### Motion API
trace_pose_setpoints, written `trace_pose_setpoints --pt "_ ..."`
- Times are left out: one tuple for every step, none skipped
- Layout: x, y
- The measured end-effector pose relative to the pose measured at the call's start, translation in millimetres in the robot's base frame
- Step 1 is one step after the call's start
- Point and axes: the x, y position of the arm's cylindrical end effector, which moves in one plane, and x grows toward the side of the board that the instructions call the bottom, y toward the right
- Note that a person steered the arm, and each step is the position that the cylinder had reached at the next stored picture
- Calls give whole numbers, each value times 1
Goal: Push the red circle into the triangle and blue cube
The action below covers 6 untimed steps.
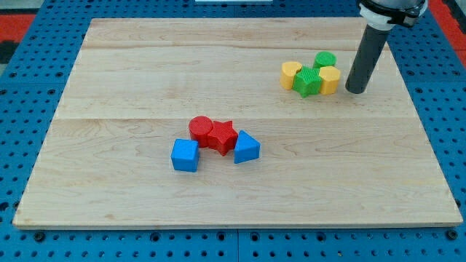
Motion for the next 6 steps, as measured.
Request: trace_pose_setpoints --pt "11 2" --pt "54 1" --pt "84 -33" --pt "93 -89" --pt "93 -136" --pt "93 -139"
